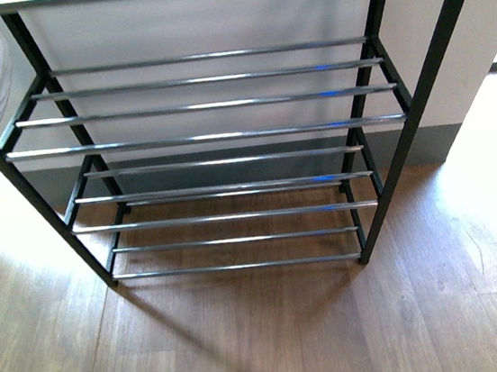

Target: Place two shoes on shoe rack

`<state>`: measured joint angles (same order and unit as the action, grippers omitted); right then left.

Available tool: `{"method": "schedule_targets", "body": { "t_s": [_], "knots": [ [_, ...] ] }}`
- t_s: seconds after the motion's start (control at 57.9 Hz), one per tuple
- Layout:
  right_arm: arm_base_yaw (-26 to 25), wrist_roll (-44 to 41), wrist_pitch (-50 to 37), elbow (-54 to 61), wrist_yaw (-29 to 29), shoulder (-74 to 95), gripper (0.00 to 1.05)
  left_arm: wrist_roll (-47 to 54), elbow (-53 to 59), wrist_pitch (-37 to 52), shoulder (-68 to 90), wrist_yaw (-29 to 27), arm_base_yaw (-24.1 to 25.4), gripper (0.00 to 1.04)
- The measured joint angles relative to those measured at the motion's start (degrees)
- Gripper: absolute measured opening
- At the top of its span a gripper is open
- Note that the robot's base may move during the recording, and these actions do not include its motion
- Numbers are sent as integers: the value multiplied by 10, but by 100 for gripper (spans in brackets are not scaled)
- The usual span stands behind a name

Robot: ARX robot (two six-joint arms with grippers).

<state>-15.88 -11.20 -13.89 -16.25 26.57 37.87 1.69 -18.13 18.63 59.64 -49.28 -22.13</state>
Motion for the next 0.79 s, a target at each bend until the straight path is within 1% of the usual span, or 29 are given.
{"method": "schedule_targets", "body": {
  "t_s": [0.432, 0.449, 0.483, 0.501, 0.57, 0.639, 0.742, 0.777, 0.794],
  "knots": [
    [0, 0, 0, 0, 2, 0, 1, 0, 0, 0, 0, 0, 0, 2],
    [-2, 4, 1, -1, 12, 0, 1, 0, 0, 0, 0, -1, 0, 2],
    [-6, 25, 5, -5, 67, 5, 1, 0, 0, 0, 0, -1, 0, 2],
    [-3, 30, 6, -7, 75, 8, 1, 0, 0, 0, 0, -2, 0, 2],
    [32, 58, 27, -24, 60, 23, 1, 0, 0, 0, 0, -2, 0, 2],
    [79, 85, 22, -40, 16, 49, 1, 0, 0, 0, 0, 0, 0, 2],
    [162, 125, -16, -69, -54, 112, 1, 0, 0, 0, 0, 0, 0, 2],
    [199, 134, -39, -87, -89, 148, 1, 0, 0, 0, 0, -1, 0, 2],
    [208, 136, -46, -91, -97, 157, 1, 0, 0, 0, 0, -1, 0, 2]
  ]
}}
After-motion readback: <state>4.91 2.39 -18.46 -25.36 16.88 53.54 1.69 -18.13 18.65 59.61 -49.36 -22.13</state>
